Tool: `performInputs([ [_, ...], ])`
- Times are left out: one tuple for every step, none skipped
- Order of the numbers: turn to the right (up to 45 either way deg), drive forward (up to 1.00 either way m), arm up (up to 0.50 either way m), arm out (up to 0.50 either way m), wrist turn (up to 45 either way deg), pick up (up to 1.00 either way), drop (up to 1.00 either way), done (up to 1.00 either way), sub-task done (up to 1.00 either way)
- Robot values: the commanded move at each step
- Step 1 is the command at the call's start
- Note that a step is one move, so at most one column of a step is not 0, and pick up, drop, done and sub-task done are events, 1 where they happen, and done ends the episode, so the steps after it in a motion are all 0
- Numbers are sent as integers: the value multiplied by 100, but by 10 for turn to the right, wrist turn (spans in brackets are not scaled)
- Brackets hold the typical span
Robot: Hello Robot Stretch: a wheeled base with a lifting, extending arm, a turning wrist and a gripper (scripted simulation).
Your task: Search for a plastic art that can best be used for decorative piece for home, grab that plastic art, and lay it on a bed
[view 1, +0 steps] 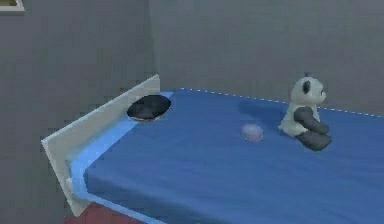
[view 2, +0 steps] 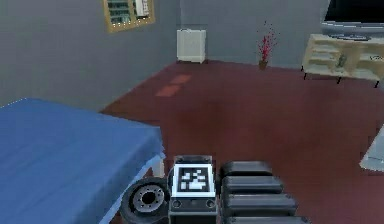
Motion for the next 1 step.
performInputs([
  [450,0,0,0,0,0,0,0,0],
])
